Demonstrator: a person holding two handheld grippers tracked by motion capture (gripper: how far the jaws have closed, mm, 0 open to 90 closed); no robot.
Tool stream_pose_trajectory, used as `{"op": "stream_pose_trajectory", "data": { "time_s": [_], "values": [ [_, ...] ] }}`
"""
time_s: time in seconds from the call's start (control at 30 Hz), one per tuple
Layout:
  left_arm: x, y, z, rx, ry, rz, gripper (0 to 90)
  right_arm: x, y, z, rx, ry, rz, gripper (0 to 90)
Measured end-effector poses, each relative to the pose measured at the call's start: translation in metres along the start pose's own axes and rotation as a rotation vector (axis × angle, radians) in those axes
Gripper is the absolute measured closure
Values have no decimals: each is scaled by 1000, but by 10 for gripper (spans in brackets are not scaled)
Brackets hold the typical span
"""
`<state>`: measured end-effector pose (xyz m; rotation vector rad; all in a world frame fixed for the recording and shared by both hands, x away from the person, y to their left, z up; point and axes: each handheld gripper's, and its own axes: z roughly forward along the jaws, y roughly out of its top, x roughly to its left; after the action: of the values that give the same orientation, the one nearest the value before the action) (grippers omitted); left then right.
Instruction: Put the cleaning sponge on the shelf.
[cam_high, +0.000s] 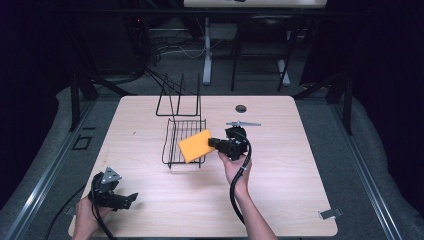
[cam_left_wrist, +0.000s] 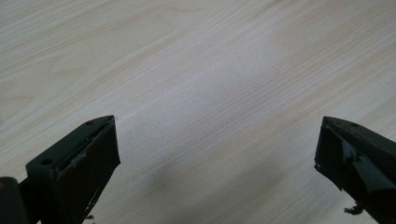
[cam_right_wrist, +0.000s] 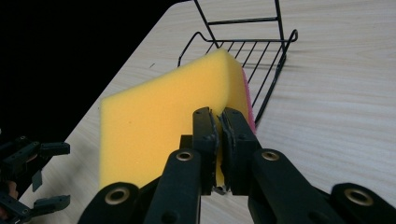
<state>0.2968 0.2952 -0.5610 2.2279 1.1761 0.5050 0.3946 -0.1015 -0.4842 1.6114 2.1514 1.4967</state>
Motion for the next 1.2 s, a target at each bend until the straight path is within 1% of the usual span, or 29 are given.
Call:
{"op": "stream_pose_trajectory", "data": {
  "time_s": [0.07, 0.17, 0.2, 0.23, 0.37, 0.4, 0.43, 0.53, 0.57, 0.7, 0.87, 0.97, 1.1, 1.2],
  "values": [
    [0, 0, 0, -1, -1, 0, 0, 1, -1, 2, -5, 1, -1, 850],
    [0, 0, 0, 0, -2, 1, 0, 2, -1, 5, -9, -11, 2, 849],
    [0, 1, 0, 8, -10, 3, 0, 2, -1, 5, -11, -7, 5, 849],
    [0, 1, 0, 7, -10, 4, 0, 3, -1, 7, -18, -6, 9, 849],
    [-1, 1, 0, 5, -11, 9, 0, 5, -1, 10, -19, -12, 6, 849],
    [-1, 2, 0, 9, -13, 12, 0, 5, -2, 11, -14, -19, 1, 849],
    [-1, 2, 0, 11, -15, 13, 0, 6, -2, 12, -12, -14, 2, 849],
    [-1, 1, 1, 6, -12, 9, 0, 8, -2, 16, -15, -19, 5, 847],
    [0, 1, 0, 8, -14, 7, 0, 9, -2, 17, -15, -17, -1, 847],
    [0, 2, 0, 10, -15, 13, 0, 11, -4, 24, -14, -25, 16, 846],
    [0, 1, 0, 9, -19, 12, 0, 12, -6, 31, -14, -12, 40, 844],
    [0, 1, 0, 8, -19, 11, 0, 12, -7, 35, -10, -19, 51, 842],
    [-1, 2, 0, 12, -19, 15, 0, 12, -9, 40, -24, -26, 71, 841],
    [-2, 1, 1, 2, -11, 11, 0, 13, -11, 44, -25, -31, 78, 841]
  ]
}}
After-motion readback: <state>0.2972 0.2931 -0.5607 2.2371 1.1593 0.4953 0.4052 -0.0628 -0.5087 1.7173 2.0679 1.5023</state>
